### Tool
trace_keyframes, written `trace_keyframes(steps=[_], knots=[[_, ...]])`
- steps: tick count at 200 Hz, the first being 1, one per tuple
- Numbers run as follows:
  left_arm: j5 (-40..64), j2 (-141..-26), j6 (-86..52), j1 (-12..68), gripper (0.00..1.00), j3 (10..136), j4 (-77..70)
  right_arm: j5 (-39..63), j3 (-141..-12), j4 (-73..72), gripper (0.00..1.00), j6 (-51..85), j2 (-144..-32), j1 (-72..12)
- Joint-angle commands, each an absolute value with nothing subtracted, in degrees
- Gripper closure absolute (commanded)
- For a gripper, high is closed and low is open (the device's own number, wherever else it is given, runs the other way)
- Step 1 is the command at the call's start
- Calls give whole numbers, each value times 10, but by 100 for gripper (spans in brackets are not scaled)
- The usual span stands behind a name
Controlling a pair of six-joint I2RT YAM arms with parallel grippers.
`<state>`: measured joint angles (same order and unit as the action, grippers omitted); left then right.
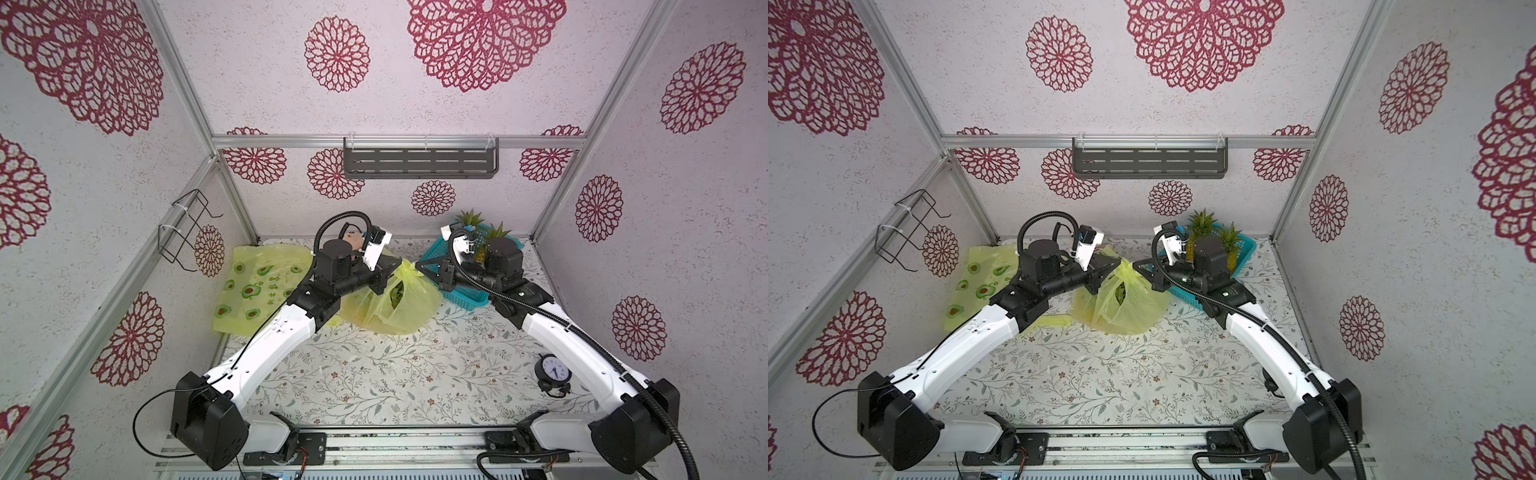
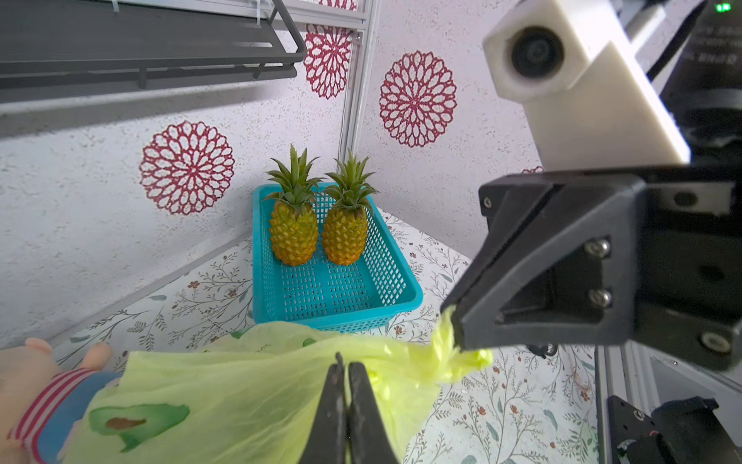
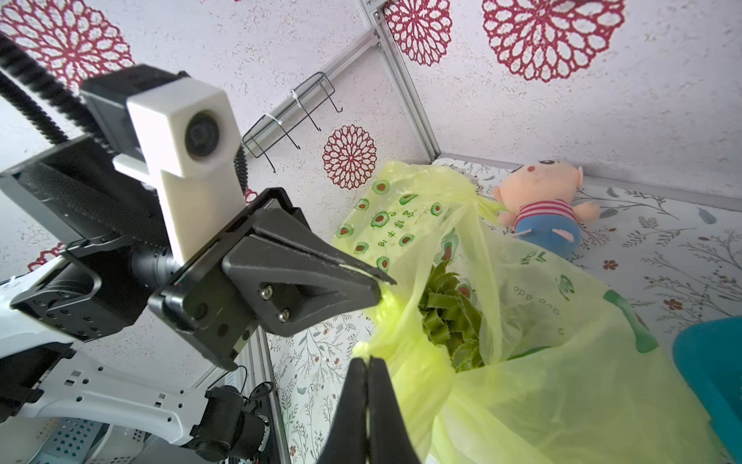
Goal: Place the pineapple into a plastic bag & tie a knot
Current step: Cross the plastic bag at the center of the board.
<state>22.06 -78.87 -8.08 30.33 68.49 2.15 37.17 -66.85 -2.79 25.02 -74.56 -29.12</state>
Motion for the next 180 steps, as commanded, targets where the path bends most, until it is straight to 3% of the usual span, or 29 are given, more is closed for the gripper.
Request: trace_keyframes(steps=[1, 60, 108, 148, 180], knots=[[222, -791, -110, 298, 100, 681, -22, 340, -652, -79, 100, 258, -726, -319], [222, -795, -130, 296, 100, 674, -33, 241, -655, -93, 100, 190, -795, -403], [214, -789, -147, 294, 100, 667, -33, 219, -655, -198, 100, 233, -834, -424], [190, -773, -155, 284, 100, 654, -14, 138, -625, -127, 100, 193, -785, -423], [193, -764, -163, 280, 100, 640, -4, 97, -620, -44, 91, 173, -744, -420]])
